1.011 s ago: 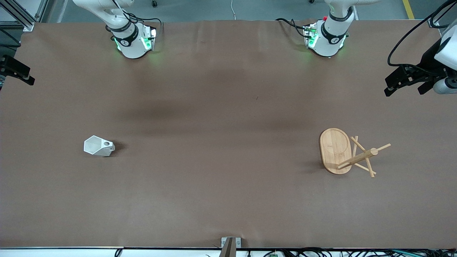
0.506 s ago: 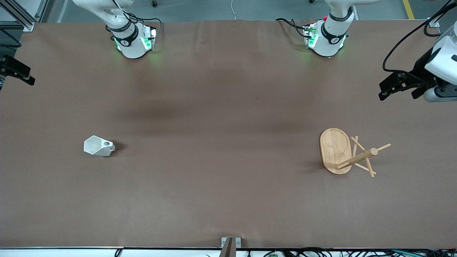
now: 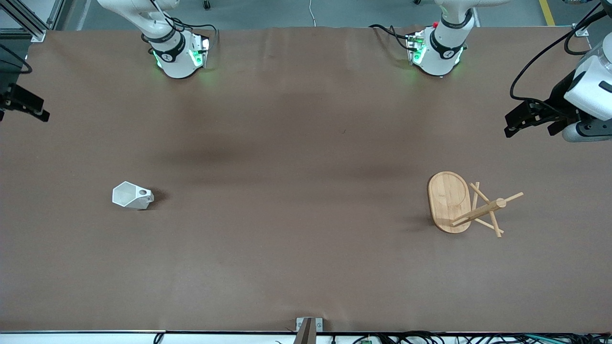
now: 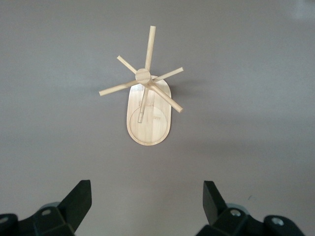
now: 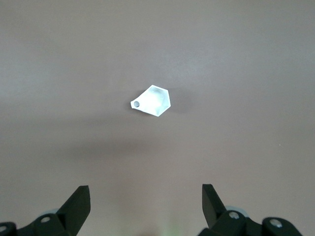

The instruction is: Hang cup on rack

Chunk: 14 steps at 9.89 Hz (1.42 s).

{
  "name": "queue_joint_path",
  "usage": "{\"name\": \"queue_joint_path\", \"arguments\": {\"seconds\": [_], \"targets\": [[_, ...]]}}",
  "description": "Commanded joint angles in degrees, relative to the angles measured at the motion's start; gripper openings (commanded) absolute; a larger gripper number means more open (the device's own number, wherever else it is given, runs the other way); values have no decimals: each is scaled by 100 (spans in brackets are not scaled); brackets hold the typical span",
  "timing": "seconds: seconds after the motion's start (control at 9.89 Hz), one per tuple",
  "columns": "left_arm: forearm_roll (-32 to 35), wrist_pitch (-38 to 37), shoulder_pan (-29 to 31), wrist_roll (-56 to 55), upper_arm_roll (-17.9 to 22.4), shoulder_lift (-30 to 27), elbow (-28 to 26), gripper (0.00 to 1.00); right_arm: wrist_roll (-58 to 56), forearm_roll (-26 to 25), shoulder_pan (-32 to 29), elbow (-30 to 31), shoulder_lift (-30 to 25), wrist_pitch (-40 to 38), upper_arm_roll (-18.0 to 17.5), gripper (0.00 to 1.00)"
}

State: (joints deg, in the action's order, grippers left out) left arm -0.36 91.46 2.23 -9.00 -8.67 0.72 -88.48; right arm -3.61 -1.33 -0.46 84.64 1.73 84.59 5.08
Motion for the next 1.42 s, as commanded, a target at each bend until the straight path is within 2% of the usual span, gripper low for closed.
{"name": "queue_joint_path", "arguments": {"seconds": [0.0, 0.4, 0.71, 0.91, 1.11, 1.31], "targets": [[-34, -225, 31, 65, -3, 52, -11, 100, -42, -7, -130, 104, 344, 355, -33, 100], [-16, -322, 58, 65, -3, 51, -11, 100, -780, 1, -402, 1701, 372, 2216, -33, 99], [-8, -339, 67, 65, 6, 51, -20, 100, -982, 10, -420, 2503, 704, 3446, -42, 97], [-16, -339, 67, 74, 6, 60, -11, 100, -1062, 19, -472, 2584, 1099, 3696, -60, 95], [-16, -339, 67, 83, 6, 60, -11, 100, -1289, 517, -490, 2698, 1381, 3879, -60, 92], [-42, -339, 67, 48, -3, 78, -11, 100, -1773, 695, -648, 2707, 1741, 4223, -60, 91]]}}
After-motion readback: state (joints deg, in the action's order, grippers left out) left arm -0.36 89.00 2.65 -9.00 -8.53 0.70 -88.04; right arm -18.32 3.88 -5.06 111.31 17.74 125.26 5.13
